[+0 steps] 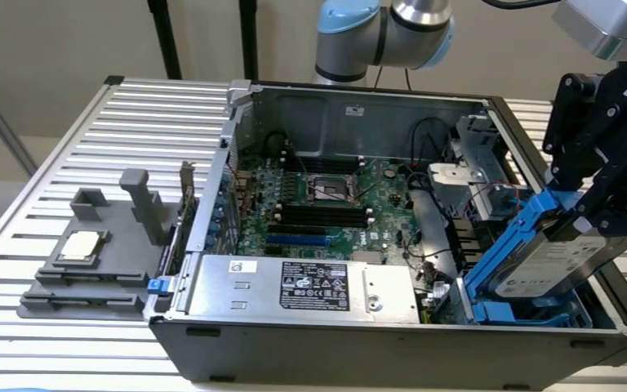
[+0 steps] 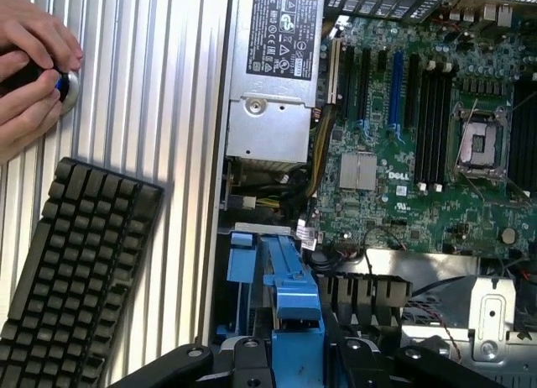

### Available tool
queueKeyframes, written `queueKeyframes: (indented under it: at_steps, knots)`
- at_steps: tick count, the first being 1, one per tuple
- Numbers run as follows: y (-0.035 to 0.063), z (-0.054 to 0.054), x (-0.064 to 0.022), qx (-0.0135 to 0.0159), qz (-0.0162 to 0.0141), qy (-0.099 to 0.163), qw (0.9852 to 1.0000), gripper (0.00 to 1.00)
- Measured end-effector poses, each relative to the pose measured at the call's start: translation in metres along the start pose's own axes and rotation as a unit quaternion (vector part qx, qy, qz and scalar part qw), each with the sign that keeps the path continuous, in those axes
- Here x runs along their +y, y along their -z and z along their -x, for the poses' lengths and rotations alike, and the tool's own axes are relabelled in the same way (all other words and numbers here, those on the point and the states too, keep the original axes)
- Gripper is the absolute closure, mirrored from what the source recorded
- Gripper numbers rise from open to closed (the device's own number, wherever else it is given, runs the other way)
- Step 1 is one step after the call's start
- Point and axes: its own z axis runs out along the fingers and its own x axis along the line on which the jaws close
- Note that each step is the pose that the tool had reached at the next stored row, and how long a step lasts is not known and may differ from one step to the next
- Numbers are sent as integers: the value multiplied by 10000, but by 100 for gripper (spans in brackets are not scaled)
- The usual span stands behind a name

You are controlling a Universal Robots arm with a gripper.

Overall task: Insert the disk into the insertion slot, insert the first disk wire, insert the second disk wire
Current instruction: 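Insert the disk into the insertion slot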

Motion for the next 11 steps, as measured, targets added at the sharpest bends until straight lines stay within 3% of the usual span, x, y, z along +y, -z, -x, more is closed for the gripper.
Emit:
queueKeyframes:
  at_steps: [5,11]
  knots:
    - [-1,2,48,4,-127,9,9999,68]
    - [-2,4,79,-14,-214,15,9998,68]
